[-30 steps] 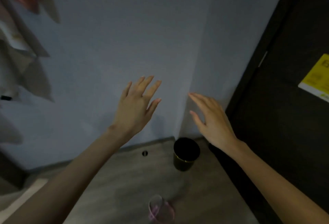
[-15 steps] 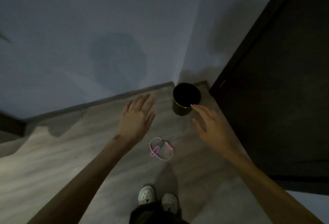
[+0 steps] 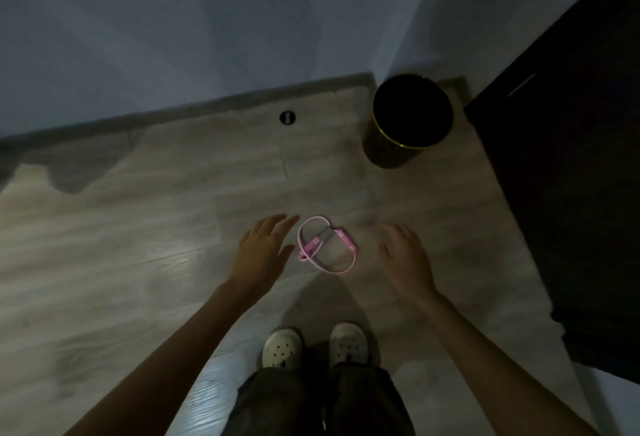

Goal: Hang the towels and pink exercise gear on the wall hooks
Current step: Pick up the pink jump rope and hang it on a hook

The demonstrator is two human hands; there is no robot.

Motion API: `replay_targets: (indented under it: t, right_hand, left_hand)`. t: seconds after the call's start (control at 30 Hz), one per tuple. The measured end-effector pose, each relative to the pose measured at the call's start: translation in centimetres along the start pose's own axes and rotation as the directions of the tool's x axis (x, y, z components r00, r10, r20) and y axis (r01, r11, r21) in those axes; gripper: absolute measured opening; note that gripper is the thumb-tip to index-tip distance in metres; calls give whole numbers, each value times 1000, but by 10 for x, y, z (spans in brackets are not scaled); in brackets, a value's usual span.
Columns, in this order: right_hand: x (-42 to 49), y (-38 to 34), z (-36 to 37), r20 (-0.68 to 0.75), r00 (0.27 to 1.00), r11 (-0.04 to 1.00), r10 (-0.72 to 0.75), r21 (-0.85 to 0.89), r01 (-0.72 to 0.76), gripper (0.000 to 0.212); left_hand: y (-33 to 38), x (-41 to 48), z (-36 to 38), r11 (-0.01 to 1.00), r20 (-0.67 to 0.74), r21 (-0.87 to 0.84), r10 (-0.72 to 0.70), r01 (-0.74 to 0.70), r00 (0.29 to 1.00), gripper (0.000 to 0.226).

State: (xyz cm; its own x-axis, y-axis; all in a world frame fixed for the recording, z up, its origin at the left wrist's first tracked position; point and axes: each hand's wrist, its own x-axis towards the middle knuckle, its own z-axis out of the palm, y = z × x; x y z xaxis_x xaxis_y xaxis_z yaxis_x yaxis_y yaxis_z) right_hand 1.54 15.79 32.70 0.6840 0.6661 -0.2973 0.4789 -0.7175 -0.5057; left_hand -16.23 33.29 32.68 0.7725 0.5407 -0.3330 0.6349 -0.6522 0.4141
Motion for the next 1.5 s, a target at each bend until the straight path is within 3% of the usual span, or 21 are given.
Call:
replay_targets:
  t: [0.2,0.37,0.53,0.67,0.77,0.83,0.93,1.07,1.2,1.37,1.5]
  right_hand:
    - [60,88,150,117,990,996,-76,-28,80,25]
    - [101,155,262,167,979,988,-117,-84,132,34]
    - [144,200,332,43,998,998,-47,-41,49,52]
    - [171,221,363,-24,1000,989,5,-150,-8,43]
    - [183,224,374,-79,997,987,2,-161,-15,30]
    - [187,222,374,-91,996,991,-11,-131,-1,27]
    - [183,214,361,-66,998,997,-10,-77,5,29]
    - [164,185,321,-18,999,998,-45,45,46,31]
    - [137,136,254,6,997,995,-83,61,83,32]
    - [101,67,143,-2,997,977,-77,201,75,29]
    - [78,6,41,16,999,957,-46,287,40,34]
  left_hand:
    - [-63,62,160,1000,121,-2,-17,18,992,52]
    - [-112,112,275,999,177,-44,-11,19,984,47]
    - [-150,156,353,998,110,-43,55,-51,992,56]
    - [-170,178,388,970,52,60,233,-236,971,66]
    - [-184,185,398,951,63,142,267,-273,962,82]
    - [-191,183,395,939,86,195,270,-282,959,83]
    - [-192,169,381,929,36,230,288,-289,957,59]
    - [-175,149,336,952,4,130,279,-277,960,32]
    - [-138,127,262,957,-81,58,287,-283,955,12]
    - [-84,91,147,953,-146,19,301,-302,942,24]
    - [-29,56,35,955,-159,-67,275,-288,948,13]
